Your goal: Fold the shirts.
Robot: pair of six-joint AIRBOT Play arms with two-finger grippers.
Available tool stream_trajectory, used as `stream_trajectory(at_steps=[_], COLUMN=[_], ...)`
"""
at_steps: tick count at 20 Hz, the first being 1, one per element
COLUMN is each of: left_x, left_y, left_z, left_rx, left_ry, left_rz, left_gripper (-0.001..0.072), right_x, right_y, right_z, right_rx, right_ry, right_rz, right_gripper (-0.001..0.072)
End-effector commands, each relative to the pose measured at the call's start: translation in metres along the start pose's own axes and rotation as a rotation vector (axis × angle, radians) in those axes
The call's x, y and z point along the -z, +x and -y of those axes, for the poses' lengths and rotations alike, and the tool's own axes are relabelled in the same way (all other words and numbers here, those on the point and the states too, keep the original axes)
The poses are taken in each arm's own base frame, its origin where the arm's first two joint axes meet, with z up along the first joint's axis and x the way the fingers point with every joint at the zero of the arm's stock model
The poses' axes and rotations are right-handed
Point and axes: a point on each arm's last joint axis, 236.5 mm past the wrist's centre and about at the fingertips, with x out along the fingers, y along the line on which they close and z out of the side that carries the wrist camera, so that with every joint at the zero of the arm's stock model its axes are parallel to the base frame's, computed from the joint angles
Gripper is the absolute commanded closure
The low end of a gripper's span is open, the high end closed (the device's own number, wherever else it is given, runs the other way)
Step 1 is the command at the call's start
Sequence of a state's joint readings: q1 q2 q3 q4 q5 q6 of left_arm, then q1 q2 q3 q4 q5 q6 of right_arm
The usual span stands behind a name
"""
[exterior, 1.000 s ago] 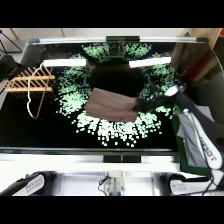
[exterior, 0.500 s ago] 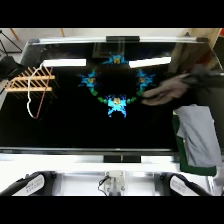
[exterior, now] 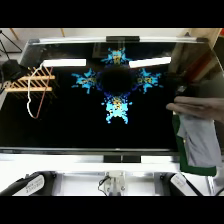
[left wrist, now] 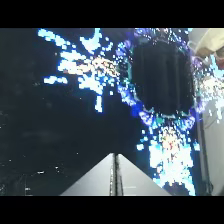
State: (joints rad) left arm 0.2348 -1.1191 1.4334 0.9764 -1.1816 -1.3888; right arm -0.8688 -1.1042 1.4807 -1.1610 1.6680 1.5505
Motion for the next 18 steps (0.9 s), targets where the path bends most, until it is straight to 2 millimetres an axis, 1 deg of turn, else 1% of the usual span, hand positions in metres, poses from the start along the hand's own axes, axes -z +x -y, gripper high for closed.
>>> stream_trajectory(at_steps=[1,2,3,4,6,7,9,10,12,13,15,16,17,18], left_x=[0.004,0.005,0.005,0.006,0.006,0.006,0.006,0.006,0.006,0.006,0.006,0.006,0.007,0.007], left_y=[0.003,0.003,0.004,0.004,0.005,0.005,0.005,0.005,0.005,0.005,0.005,0.005,0.005,0.006], left_z=[0.010,0.013,0.015,0.016,0.017,0.017,0.017,0.017,0.017,0.017,0.017,0.017,0.017,0.018], left_rx=[0.019,0.023,0.026,0.028,0.031,0.030,0.030,0.030,0.030,0.030,0.031,0.030,0.032,0.033], left_ry=[0.029,0.034,0.040,0.049,0.070,0.070,0.074,0.074,0.073,0.072,0.072,0.071,0.072,0.073], left_rz=[-0.015,-0.017,-0.019,-0.020,-0.021,-0.021,-0.021,-0.021,-0.021,-0.021,-0.021,-0.021,-0.023,-0.024], left_gripper=[0.0675,0.0675,0.0675,0.0675,0.0674,0.0675,0.0675,0.0675,0.0675,0.0675,0.0675,0.0675,0.0674,0.0674], right_x=[0.038,0.049,0.059,0.071,0.100,0.116,0.138,0.144,0.157,0.163,0.167,0.165,0.164,0.166], right_y=[-0.023,-0.029,-0.032,-0.030,-0.016,-0.008,0.008,0.018,0.035,0.039,0.043,0.046,0.047,0.046], right_z=[0.060,0.075,0.086,0.092,0.100,0.109,0.131,0.138,0.142,0.148,0.158,0.160,0.160,0.160], right_rx=[0.219,0.296,0.348,0.365,0.383,0.408,0.471,0.481,0.474,0.488,0.525,0.528,0.525,0.526], right_ry=[0.090,0.110,0.131,0.145,0.166,0.180,0.198,0.199,0.214,0.214,0.212,0.221,0.220,0.214], right_rz=[-0.107,-0.127,-0.141,-0.164,-0.238,-0.286,-0.356,-0.370,-0.406,-0.425,-0.430,-0.416,-0.412,-0.421], right_gripper=[0.0635,0.0635,0.0635,0.0635,0.0635,0.0635,0.0635,0.0635,0.0635,0.0635,0.0626,0.0450,0.0135,0.0063])
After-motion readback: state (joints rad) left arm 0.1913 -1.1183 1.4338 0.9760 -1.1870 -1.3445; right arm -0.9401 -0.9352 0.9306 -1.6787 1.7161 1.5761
